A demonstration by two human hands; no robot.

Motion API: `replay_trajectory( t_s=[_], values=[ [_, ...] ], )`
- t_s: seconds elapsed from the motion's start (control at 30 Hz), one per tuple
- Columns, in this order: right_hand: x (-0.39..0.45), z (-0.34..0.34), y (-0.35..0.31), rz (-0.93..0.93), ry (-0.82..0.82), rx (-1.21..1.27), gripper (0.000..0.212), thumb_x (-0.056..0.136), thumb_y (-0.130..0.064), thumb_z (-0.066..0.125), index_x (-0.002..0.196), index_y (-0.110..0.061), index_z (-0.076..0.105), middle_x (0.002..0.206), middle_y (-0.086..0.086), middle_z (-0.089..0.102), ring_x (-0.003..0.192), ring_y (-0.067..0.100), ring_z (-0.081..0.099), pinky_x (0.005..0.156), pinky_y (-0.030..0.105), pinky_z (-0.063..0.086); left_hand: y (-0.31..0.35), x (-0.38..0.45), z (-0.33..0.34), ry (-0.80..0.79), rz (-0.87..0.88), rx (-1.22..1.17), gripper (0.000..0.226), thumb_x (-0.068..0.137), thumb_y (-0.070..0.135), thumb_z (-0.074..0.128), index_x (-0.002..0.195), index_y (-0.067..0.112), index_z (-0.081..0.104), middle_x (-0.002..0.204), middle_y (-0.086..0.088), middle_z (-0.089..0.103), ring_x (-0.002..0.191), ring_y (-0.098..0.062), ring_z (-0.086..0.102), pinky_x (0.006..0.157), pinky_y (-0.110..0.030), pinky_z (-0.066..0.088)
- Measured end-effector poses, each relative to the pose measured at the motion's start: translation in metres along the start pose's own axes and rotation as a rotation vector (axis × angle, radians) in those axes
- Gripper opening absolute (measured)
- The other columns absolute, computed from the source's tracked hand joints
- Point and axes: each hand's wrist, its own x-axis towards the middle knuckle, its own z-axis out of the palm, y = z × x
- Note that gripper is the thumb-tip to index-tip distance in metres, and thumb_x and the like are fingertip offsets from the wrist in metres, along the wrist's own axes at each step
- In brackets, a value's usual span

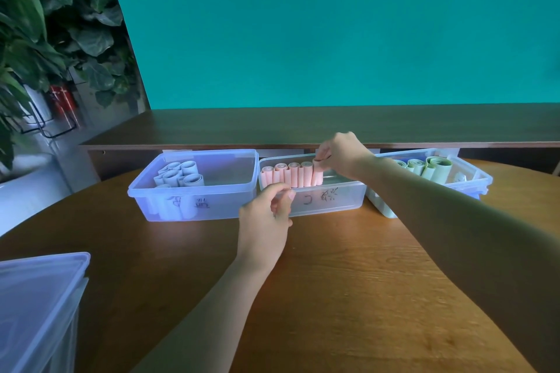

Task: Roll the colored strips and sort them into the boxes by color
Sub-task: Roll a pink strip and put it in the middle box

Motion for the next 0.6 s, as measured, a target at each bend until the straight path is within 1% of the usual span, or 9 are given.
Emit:
replay_trajectory(
  t_s=[0.1,0.23,0.33,0.43,0.53,0.6],
  values=[
    [-0.0028,-0.0014,0.0018,-0.007,-0.003,-0.015,0.022,0.089,-0.013,0.076,0.111,-0.011,0.076,0.11,0.006,0.073,0.095,0.021,0.069,0.09,0.028,0.056,-0.0009,0.0006,0.0002,0.004,0.006,0.001,0.029,0.1,0.032,0.057,0.125,0.022,0.068,0.105,0.005,0.071,0.082,-0.016,0.07,0.054,-0.007,0.049],
    [-0.0061,-0.0036,0.0043,-0.009,0.004,-0.027,0.021,0.088,-0.015,0.078,0.109,-0.011,0.075,0.106,0.006,0.073,0.093,0.02,0.069,0.089,0.027,0.055,-0.0003,-0.0003,0.0001,0.0,0.015,-0.007,0.03,0.1,0.033,0.057,0.125,0.022,0.068,0.107,0.002,0.071,0.09,-0.022,0.071,0.055,-0.007,0.049],
    [-0.0058,-0.0042,0.0037,-0.004,-0.002,-0.052,0.023,0.089,-0.015,0.077,0.11,-0.01,0.075,0.106,0.008,0.074,0.093,0.021,0.069,0.09,0.03,0.056,-0.0008,-0.0002,0.0003,0.008,0.024,0.002,0.03,0.1,0.035,0.057,0.125,0.022,0.068,0.108,0.004,0.071,0.088,-0.02,0.071,0.055,-0.007,0.049],
    [-0.0048,-0.0031,-0.0005,-0.008,-0.02,-0.046,0.025,0.088,-0.017,0.078,0.112,-0.011,0.074,0.107,0.006,0.073,0.093,0.019,0.069,0.088,0.027,0.056,-0.0016,0.0006,0.0003,0.017,0.035,0.003,0.03,0.1,0.036,0.057,0.124,0.023,0.068,0.108,0.005,0.072,0.081,-0.015,0.071,0.054,-0.007,0.049],
    [-0.0053,-0.0033,-0.0013,-0.018,-0.022,-0.041,0.028,0.087,-0.022,0.08,0.113,-0.011,0.074,0.108,0.005,0.073,0.094,0.019,0.069,0.089,0.028,0.056,-0.0003,0.0002,-0.0001,0.013,0.035,-0.004,0.03,0.099,0.035,0.058,0.124,0.023,0.068,0.106,0.007,0.07,0.083,-0.018,0.071,0.054,-0.006,0.048],
    [-0.0069,-0.0043,0.0007,-0.023,-0.017,-0.043,0.03,0.086,-0.023,0.081,0.113,-0.011,0.073,0.107,0.005,0.073,0.095,0.019,0.068,0.089,0.029,0.057,0.0004,-0.0003,0.0,0.011,0.036,0.001,0.029,0.099,0.036,0.058,0.124,0.025,0.067,0.103,0.013,0.065,0.084,-0.017,0.071,0.055,-0.006,0.049]
  ],
)
